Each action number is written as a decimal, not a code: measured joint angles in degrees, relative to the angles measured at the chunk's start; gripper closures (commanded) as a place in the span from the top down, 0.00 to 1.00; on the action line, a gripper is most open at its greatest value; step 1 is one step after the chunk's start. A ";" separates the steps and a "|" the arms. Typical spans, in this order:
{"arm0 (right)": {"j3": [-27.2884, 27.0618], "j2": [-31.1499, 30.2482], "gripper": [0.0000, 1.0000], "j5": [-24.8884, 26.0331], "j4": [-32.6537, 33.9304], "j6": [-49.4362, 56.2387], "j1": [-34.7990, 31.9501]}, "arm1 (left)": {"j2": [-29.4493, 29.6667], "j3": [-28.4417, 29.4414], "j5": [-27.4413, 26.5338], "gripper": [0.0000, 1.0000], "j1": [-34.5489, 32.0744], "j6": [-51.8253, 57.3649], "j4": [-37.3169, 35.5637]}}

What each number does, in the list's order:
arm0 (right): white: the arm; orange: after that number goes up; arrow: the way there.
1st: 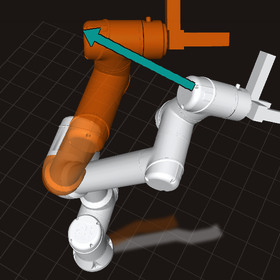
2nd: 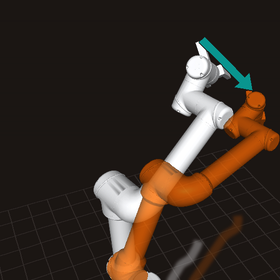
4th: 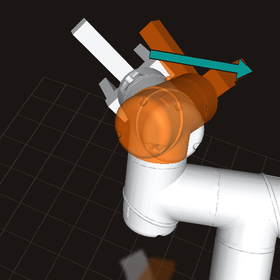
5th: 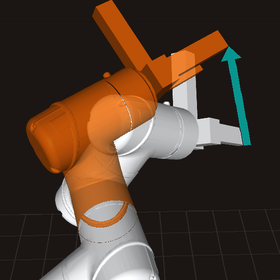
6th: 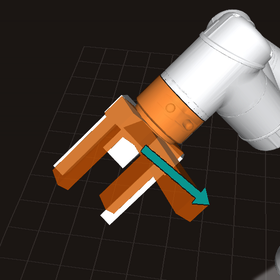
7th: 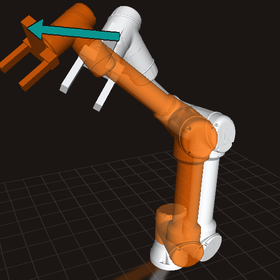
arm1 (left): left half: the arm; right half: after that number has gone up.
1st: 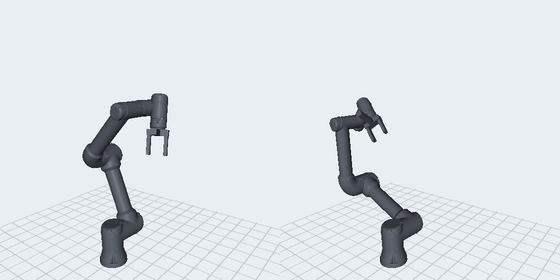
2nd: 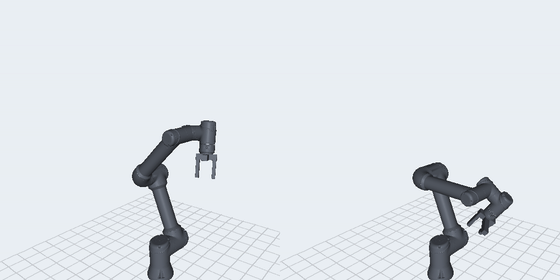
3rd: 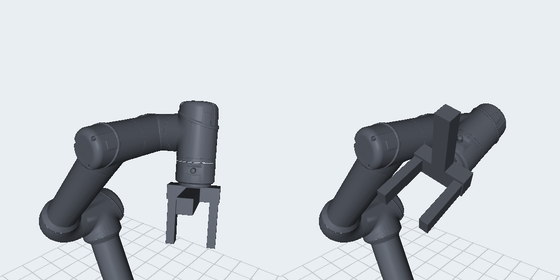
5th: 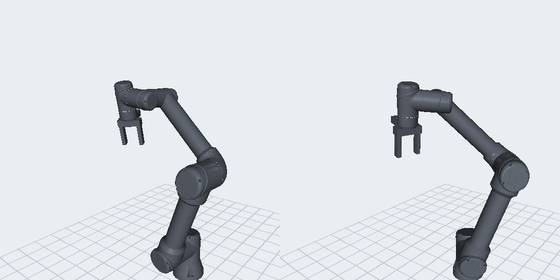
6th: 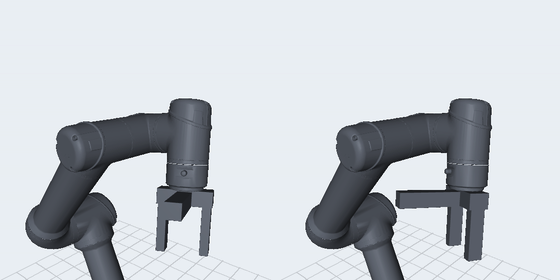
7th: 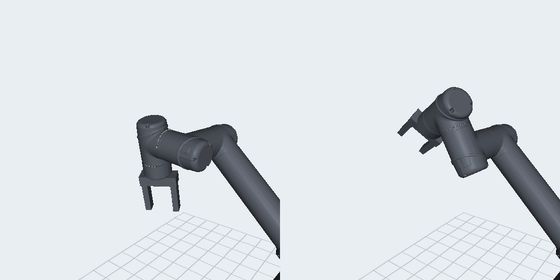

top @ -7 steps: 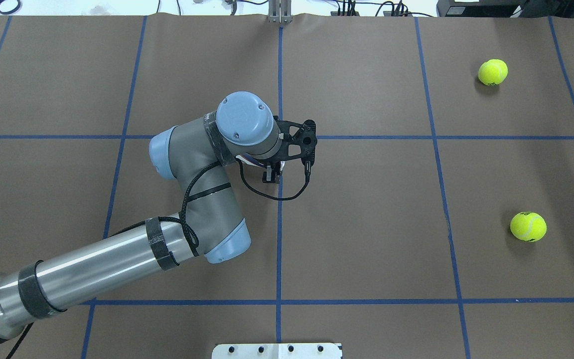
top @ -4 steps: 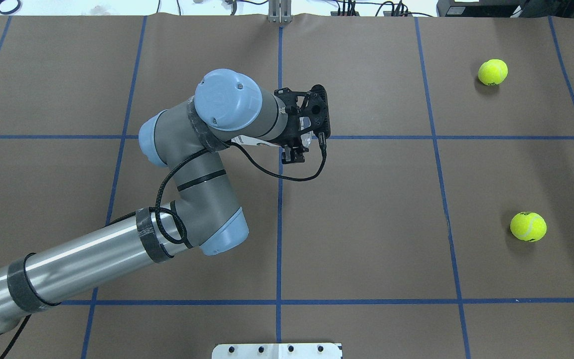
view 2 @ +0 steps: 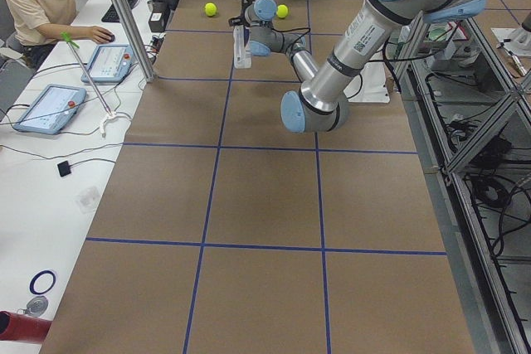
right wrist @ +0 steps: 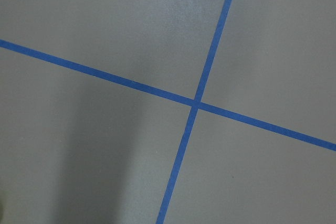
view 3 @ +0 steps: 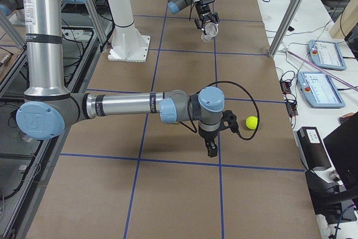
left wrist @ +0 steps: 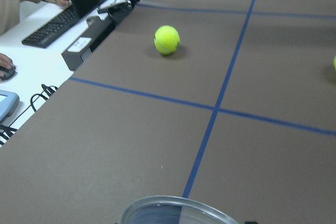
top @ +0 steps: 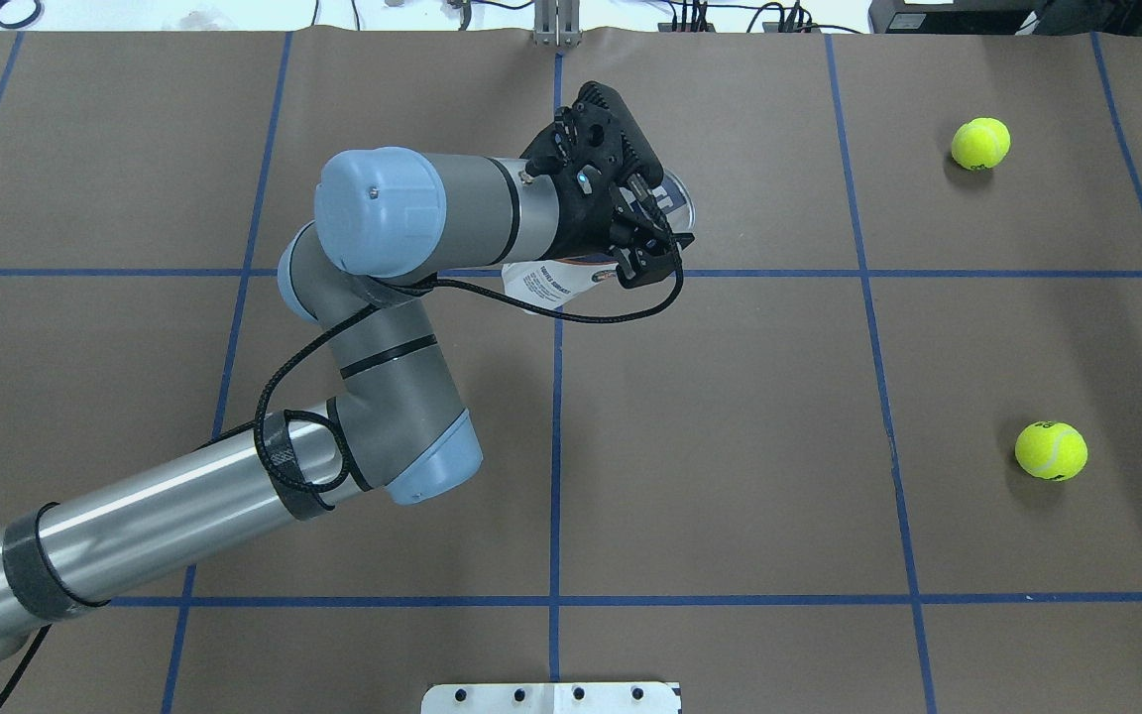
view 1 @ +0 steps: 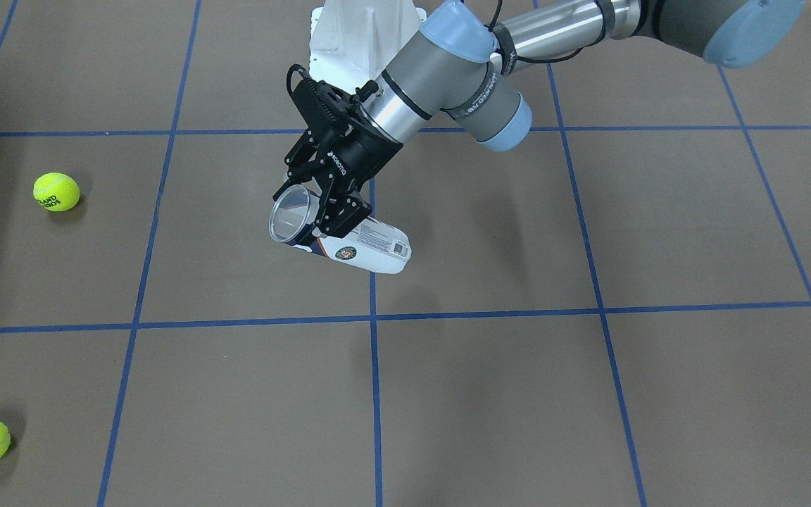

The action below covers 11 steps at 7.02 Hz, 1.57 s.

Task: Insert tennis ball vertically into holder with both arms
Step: 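Lift the can with the left gripper and tilt it upright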

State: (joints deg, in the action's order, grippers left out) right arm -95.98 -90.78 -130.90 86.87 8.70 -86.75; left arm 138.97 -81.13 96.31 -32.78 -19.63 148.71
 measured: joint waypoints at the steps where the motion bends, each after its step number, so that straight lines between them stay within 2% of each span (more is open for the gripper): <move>1: 0.00 0.07 1.00 0.00 -0.02 0.00 0.00 | -1.08 0.27 -3.17 0.69 0.04 -4.89 7.31; 3: 0.00 0.17 1.00 -0.05 -0.03 0.00 0.00 | -3.30 3.73 -8.33 0.69 0.27 -11.26 23.96; 5: -0.01 0.23 1.00 -0.06 -0.03 0.00 0.00 | -3.67 10.33 -14.84 0.69 1.56 -15.99 40.98; 6: -0.03 0.24 1.00 -0.10 -0.03 0.00 0.00 | -3.77 13.41 -17.78 0.69 2.99 -16.74 47.12; 8: -0.02 0.23 1.00 -0.27 -0.03 0.00 0.00 | -3.83 18.20 -21.20 0.69 5.73 -17.07 53.11; 11: 0.00 0.17 1.00 -0.32 -0.03 0.00 0.00 | -4.64 21.42 -21.84 0.69 7.07 -16.81 54.27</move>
State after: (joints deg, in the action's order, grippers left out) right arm -95.98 -90.61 -131.22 86.84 8.70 -86.75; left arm 134.34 -59.70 74.46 -25.70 -36.44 202.99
